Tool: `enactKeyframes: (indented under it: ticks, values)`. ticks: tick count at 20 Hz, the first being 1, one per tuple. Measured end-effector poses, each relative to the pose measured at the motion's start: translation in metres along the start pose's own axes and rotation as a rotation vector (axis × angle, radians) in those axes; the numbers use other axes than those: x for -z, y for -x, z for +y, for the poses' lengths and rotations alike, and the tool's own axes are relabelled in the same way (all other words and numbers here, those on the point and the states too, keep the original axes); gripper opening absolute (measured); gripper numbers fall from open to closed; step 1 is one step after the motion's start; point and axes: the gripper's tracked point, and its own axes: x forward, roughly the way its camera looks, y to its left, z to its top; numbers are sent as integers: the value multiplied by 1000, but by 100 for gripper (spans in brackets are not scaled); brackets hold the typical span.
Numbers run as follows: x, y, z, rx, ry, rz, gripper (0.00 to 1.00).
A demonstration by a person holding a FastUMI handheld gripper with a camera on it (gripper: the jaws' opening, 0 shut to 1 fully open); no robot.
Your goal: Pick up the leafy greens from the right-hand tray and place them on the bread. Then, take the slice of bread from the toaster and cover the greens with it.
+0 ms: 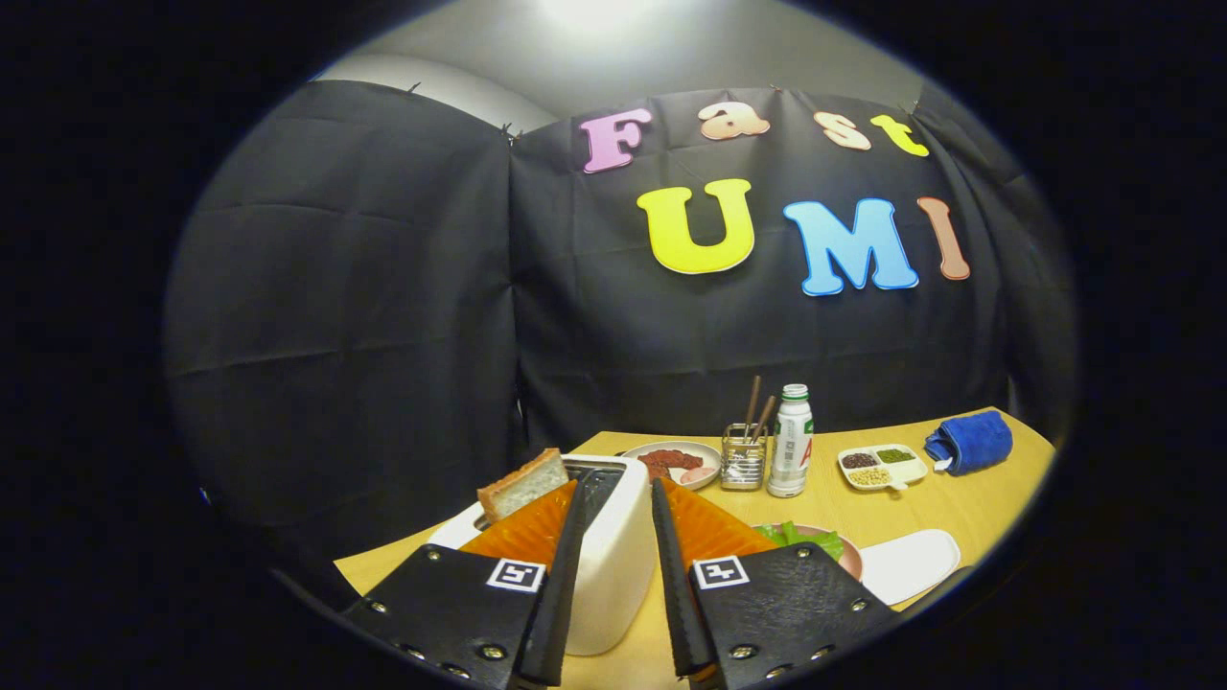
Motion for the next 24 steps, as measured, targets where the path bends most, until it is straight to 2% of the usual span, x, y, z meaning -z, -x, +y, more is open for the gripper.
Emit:
enactKeyframes:
  ticks: [4,8,16,18,19,20,21,22,24]
  values:
    - [17,-10,47,-43,40,50,42]
    - [15,-27,69,-20,111,5,42]
    - [38,-69,76,29,152,43,42]
    - [39,-78,65,70,140,43,41]
    - [38,-74,59,97,118,55,33]
    - [40,-79,62,89,106,62,15]
    - [37,-80,60,88,103,76,15]
    - [35,-80,62,79,99,77,9]
    - [35,-83,62,60,105,75,8]
